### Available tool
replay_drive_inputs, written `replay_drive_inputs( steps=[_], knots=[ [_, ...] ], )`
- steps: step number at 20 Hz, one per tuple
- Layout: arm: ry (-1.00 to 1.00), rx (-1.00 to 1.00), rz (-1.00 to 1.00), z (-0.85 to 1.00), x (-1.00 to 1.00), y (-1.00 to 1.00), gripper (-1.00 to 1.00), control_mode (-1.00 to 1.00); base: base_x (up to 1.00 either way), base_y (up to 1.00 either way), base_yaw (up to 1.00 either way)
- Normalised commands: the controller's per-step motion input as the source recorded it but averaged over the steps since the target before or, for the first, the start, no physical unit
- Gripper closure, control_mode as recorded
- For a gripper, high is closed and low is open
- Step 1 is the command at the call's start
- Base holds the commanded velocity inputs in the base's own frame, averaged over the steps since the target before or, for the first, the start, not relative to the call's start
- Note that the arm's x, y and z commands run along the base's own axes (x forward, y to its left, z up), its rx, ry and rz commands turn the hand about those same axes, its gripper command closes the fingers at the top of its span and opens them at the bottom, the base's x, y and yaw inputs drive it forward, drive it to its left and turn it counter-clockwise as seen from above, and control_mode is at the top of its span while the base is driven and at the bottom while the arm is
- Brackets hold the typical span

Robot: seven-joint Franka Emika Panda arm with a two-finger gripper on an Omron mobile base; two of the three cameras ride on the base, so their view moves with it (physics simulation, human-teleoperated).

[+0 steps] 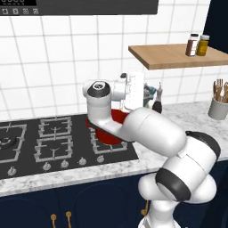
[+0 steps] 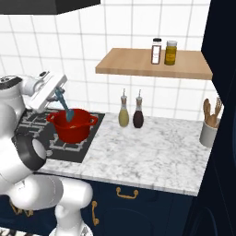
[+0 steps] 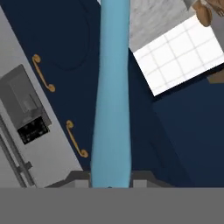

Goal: Put the potato and potato in the pot. Retrieve the spatula and lightly stir the vegetables in the pot.

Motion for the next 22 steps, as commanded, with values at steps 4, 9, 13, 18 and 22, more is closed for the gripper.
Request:
replay_drive_inputs(
  steps=[4,9,13,18,22],
  knots=[
    [0.05,0.0,0.12,-0.15,0.74,0.0,1.0,-1.0,0.0,0.0,0.0],
    [0.11,0.0,0.05,-0.54,0.69,0.0,1.0,-1.0,0.0,0.0,0.0],
    [0.1,0.0,0.02,-0.35,0.81,0.07,1.0,-1.0,0.0,0.0,0.0],
    [0.1,0.0,0.0,-0.3,0.72,0.15,1.0,-1.0,0.0,0.0,0.0],
    [0.12,0.0,0.0,-0.45,0.66,0.2,1.0,-1.0,0.0,0.0,0.0]
  ],
)
